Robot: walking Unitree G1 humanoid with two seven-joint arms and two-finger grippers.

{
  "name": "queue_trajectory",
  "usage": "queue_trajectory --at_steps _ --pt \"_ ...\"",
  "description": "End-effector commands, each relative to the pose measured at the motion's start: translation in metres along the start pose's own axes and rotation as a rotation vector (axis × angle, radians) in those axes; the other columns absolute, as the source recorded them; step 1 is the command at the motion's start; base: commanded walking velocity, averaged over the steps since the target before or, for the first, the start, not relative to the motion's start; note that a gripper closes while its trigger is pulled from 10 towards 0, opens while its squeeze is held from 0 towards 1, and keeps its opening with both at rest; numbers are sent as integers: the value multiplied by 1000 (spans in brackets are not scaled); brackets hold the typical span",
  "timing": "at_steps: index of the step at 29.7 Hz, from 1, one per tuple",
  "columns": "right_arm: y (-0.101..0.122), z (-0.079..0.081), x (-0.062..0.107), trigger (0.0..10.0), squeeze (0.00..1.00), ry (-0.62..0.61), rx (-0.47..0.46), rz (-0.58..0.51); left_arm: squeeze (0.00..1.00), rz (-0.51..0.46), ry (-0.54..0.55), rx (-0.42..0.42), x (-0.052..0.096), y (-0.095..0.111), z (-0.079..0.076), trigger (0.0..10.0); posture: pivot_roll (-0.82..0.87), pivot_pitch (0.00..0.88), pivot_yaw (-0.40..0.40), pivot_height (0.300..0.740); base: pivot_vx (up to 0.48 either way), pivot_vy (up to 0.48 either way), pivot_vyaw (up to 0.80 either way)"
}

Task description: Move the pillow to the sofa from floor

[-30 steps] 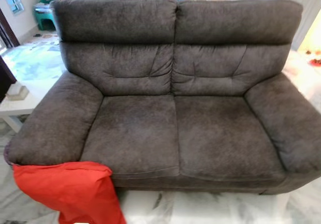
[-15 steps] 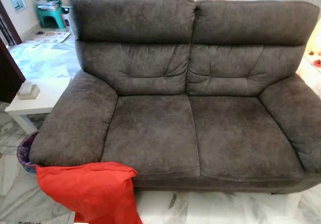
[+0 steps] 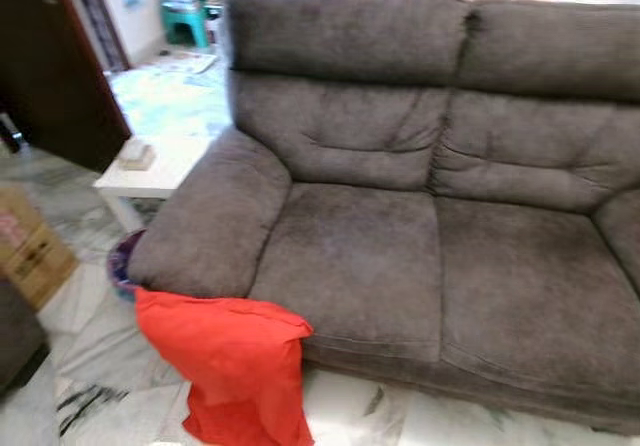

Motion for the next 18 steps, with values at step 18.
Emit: queue_trajectory --at_steps 18 --pt "-6 1 1 10000 0 8 -9 14 0 27 3 -6 2 -10 0 10000 -49 79 45 740 0 0 732"
Point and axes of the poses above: a point about 5 cm out from each wrist's last joint towards the gripper, its own x axis pointing back from the gripper into the wrist, its own y axis along the axis of the wrist's last joint, z = x × y, the point moved 4 cm from there along -x, pointing out of the wrist towards the gripper, and after that the axes turned 14 degrees about -x, right-handed, at the moved point
